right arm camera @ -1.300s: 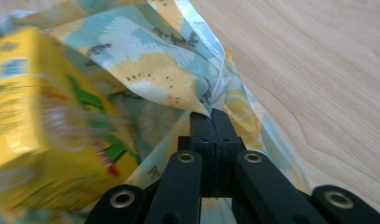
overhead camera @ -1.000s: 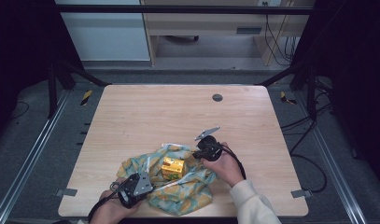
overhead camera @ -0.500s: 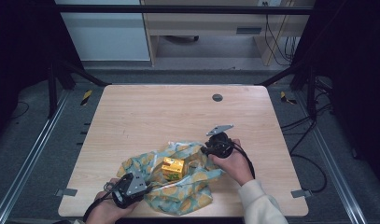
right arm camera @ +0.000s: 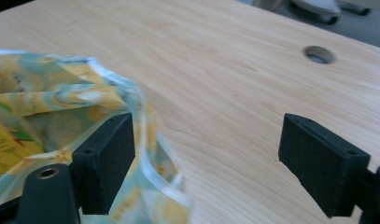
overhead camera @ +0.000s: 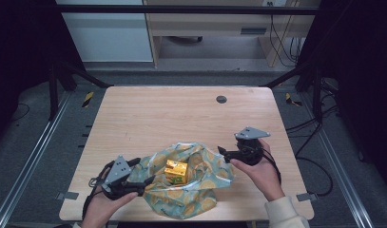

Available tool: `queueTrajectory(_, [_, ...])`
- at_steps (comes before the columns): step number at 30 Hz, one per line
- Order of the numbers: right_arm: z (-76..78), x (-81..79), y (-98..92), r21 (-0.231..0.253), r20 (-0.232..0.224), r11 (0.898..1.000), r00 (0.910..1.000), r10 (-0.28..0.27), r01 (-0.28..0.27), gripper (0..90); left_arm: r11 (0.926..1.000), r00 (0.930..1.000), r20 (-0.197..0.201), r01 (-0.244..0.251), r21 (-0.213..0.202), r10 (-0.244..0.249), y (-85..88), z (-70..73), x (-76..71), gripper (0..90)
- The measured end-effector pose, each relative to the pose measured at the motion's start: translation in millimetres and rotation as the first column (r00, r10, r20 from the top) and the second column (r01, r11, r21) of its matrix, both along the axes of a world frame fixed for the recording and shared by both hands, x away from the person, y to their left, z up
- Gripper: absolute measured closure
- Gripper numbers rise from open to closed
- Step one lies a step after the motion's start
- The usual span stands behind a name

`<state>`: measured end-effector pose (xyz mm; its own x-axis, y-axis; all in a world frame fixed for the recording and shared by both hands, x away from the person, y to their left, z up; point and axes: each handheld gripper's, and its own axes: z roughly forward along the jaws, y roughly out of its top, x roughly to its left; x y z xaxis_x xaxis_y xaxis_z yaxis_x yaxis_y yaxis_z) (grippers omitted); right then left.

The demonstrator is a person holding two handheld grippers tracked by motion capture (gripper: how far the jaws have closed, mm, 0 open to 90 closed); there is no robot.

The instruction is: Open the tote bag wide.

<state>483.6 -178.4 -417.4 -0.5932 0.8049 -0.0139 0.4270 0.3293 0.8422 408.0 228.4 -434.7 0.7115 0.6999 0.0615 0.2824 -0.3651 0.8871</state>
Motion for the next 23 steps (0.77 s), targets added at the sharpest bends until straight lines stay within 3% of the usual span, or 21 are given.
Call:
queueTrajectory(3, [-1.3,-7.2,-17.6,0.022,0.001,0.998,0.9987,-0.052,0.052,16.0,0.9969,0.9972,0.001,-0.074,-0.024,0.074,16.5,2.4,7.8,17.4])
queueTrajectory(8, [-14.6,-20.1,-42.4,0.039,-0.01,0.992,0.9932,-0.116,0.116,13.1,0.9824,0.9819,-0.033,-0.187,-0.005,0.186,42.3,-3.1,19.0,15.7])
queueTrajectory(10, [-22.7,-24.3,-51.6,0.05,-0.018,0.988,0.9896,-0.143,0.144,11.4,0.9707,0.9694,-0.052,-0.239,0.028,0.24,51.8,-8.3,24.4,15.3])
queueTrajectory(13, [-37.7,-31.2,-63.2,0.08,-0.037,0.979,0.9824,-0.183,0.185,8.9,0.9496,0.9517,-0.064,-0.292,0.115,0.3,61.9,-14.8,30.5,12.9])
queueTrajectory(15, [-46.7,-31.1,-67.7,0.033,-0.057,0.981,0.9799,-0.191,0.193,8.0,0.9318,0.9327,-0.08,-0.341,0.125,0.352,68.6,-19.0,33.9,11.7])
queueTrajectory(17, [-52.9,-29.4,-70.6,0.012,-0.079,0.979,0.9759,-0.204,0.205,8.2,0.9289,0.9238,-0.117,-0.352,0.116,0.365,73.5,-22.0,36.3,10.3])
queueTrajectory(19, [-54.3,-27.5,-72.7,-0.003,-0.084,0.975,0.9715,-0.222,0.222,9.2,0.9219,0.9156,-0.127,-0.367,0.125,0.381,75.8,-24.1,37.4,9.1])
queueTrajectory(23, [-58.2,-23.6,-77.4,-0.03,-0.097,0.964,0.9591,-0.266,0.264,13.3,0.923,0.916,-0.137,-0.36,0.137,0.377,75.5,-26.8,40.7,8.9])
